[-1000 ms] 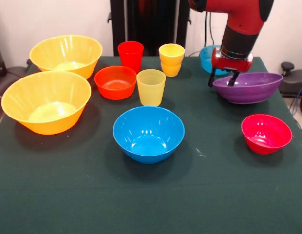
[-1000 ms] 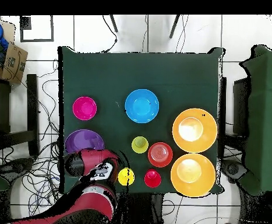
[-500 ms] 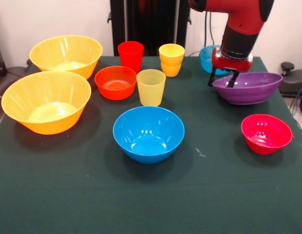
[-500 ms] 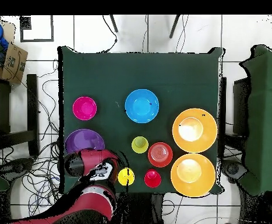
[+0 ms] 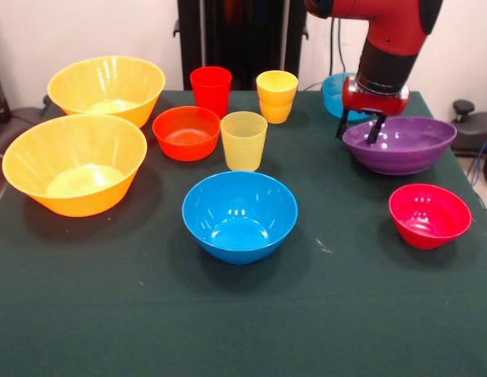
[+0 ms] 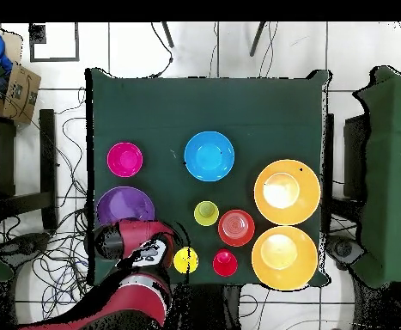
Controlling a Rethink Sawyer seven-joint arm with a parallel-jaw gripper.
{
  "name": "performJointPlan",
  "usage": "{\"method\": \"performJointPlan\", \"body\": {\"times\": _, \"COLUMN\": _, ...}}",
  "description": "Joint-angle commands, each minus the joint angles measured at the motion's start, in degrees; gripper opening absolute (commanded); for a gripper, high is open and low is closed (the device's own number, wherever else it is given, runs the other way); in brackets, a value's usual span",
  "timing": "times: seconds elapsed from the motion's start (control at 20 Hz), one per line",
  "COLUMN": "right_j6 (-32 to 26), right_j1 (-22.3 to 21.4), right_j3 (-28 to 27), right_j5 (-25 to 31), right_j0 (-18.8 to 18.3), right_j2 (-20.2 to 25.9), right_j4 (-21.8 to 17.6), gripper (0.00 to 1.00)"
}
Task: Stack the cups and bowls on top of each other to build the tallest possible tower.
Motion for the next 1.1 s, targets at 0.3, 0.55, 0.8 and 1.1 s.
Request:
{"method": "performJointPlan", "body": {"times": 0.3, "right_j6": 8.26, "right_j1": -2.94, "right_j3": -6.47, "right_j5": 11.46, "right_j0": 0.11, "right_j2": 4.57, "right_j4": 4.31, "gripper": 1.00}}
{"method": "performJointPlan", "body": {"times": 0.55, "right_j6": 9.36, "right_j1": -4.26, "right_j3": -6.26, "right_j5": 8.91, "right_j0": -0.36, "right_j2": 5.02, "right_j4": 5.43, "gripper": 1.00}}
{"method": "performJointPlan", "body": {"times": 0.8, "right_j6": 10.58, "right_j1": -4.00, "right_j3": -5.16, "right_j5": 3.28, "right_j0": -0.63, "right_j2": 5.90, "right_j4": 6.35, "gripper": 1.00}}
{"method": "performJointPlan", "body": {"times": 1.1, "right_j6": 10.67, "right_j1": -3.32, "right_j3": -4.29, "right_j5": -1.29, "right_j0": -0.50, "right_j2": 6.60, "right_j4": 6.47, "gripper": 1.00}}
